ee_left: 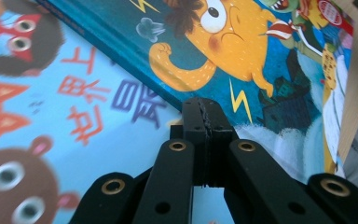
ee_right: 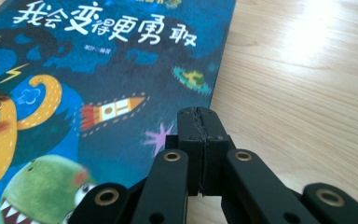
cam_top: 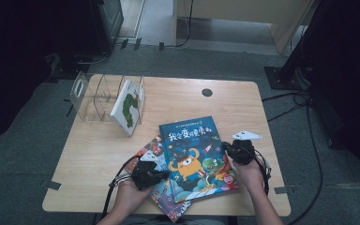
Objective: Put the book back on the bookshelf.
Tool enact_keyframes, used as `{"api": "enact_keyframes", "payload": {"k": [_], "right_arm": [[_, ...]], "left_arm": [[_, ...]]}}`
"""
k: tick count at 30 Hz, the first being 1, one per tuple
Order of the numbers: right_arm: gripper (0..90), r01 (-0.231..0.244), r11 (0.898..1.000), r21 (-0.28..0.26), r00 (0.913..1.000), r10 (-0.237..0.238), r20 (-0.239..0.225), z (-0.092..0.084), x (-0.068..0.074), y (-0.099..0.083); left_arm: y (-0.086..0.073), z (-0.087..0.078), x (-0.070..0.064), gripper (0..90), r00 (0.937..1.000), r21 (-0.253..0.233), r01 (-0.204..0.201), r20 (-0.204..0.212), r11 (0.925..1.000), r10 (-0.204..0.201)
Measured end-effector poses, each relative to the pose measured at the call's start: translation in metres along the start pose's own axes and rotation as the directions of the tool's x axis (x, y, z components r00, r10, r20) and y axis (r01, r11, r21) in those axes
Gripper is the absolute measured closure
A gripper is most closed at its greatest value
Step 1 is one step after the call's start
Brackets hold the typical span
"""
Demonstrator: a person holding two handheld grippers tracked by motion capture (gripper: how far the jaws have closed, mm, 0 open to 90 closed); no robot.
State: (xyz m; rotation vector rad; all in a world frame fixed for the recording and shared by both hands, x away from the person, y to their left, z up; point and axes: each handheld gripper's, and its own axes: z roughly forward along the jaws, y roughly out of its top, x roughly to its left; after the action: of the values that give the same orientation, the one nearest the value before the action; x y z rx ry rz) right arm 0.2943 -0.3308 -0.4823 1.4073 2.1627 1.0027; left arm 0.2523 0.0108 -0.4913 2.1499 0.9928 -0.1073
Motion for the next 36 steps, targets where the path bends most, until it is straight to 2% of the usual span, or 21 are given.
{"api": "enact_keyframes", "payload": {"k": [3, 5, 7, 9, 10, 16, 22, 23, 24, 25, 26, 28, 32, 36], "right_arm": [[88.9, -0.01, 1.0, 0.002, 0.9996, 0.01, 0.025, 0.001, -0.004, -0.004], [89.0, -0.014, 1.0, -0.001, 0.9995, 0.014, 0.029, 0.002, -0.006, -0.003], [88.8, -0.007, 1.0, -0.006, 0.9985, 0.007, 0.054, 0.006, -0.005, 0.0], [88.5, 0.012, 1.0, -0.002, 0.9921, -0.012, 0.125, 0.007, -0.004, 0.002], [88.5, 0.011, 1.0, -0.004, 0.9913, -0.01, 0.131, 0.008, -0.005, 0.002], [90.0, -0.035, 0.999, 0.015, 0.9944, 0.034, 0.1, 0.017, -0.012, 0.004], [90.0, -0.045, 0.999, 0.011, 0.9949, 0.044, 0.091, 0.024, -0.01, 0.01], [90.0, -0.045, 0.999, 0.011, 0.9949, 0.044, 0.091, 0.024, -0.01, 0.01], [90.0, -0.015, 1.0, 0.016, 0.9949, 0.013, 0.1, 0.028, -0.006, 0.015], [90.0, -0.015, 1.0, 0.016, 0.9949, 0.013, 0.1, 0.028, -0.006, 0.015], [90.0, 0.014, 1.0, 0.022, 0.9942, -0.016, 0.106, 0.032, -0.002, 0.018], [90.0, 0.0, 1.0, 0.025, 0.9958, -0.002, 0.091, 0.038, 0.0, 0.024], [90.0, 0.008, 1.0, 0.026, 0.9966, -0.01, 0.082, 0.043, 0.004, 0.029], [90.0, 0.006, 1.0, 0.027, 0.998, -0.008, 0.063, 0.045, 0.002, 0.03]], "left_arm": [[0.002, 0.006, -0.006, 90.0, 0.9995, 0.003, -0.022, 0.021, 0.9997, 0.022], [0.002, 0.007, -0.008, 90.0, 0.9994, 0.003, -0.026, 0.021, 0.9997, 0.026], [0.001, 0.008, -0.01, 90.0, 0.9992, 0.0, -0.033, 0.024, 0.9994, 0.033], [0.001, 0.008, -0.01, 90.0, 0.9992, -0.001, -0.031, 0.027, 0.9995, 0.031], [0.001, 0.008, -0.01, 90.0, 0.9992, -0.001, -0.029, 0.028, 0.9996, 0.029], [-0.002, 0.008, -0.012, 90.0, 0.9993, -0.008, -0.028, 0.026, 0.9996, 0.028], [-0.005, 0.006, -0.015, 90.0, 0.9991, -0.008, -0.027, 0.032, 0.9996, 0.028], [-0.005, 0.006, -0.015, 90.0, 0.9991, -0.008, -0.027, 0.032, 0.9996, 0.028], [-0.007, 0.006, -0.017, 90.0, 0.999, -0.008, -0.029, 0.034, 0.9996, 0.029], [-0.007, 0.006, -0.017, 90.0, 0.999, -0.008, -0.029, 0.034, 0.9996, 0.029], [-0.01, 0.005, -0.02, 90.0, 0.9989, -0.008, -0.032, 0.033, 0.9995, 0.032], [-0.011, 0.004, -0.022, 90.0, 0.999, -0.005, -0.032, 0.031, 0.9995, 0.032], [-0.013, 0.004, -0.024, 90.0, 0.9991, -0.023, -0.021, 0.037, 0.9995, 0.022], [-0.013, 0.006, -0.027, 90.0, 0.9984, -0.021, -0.026, 0.049, 0.9994, 0.027]]}}
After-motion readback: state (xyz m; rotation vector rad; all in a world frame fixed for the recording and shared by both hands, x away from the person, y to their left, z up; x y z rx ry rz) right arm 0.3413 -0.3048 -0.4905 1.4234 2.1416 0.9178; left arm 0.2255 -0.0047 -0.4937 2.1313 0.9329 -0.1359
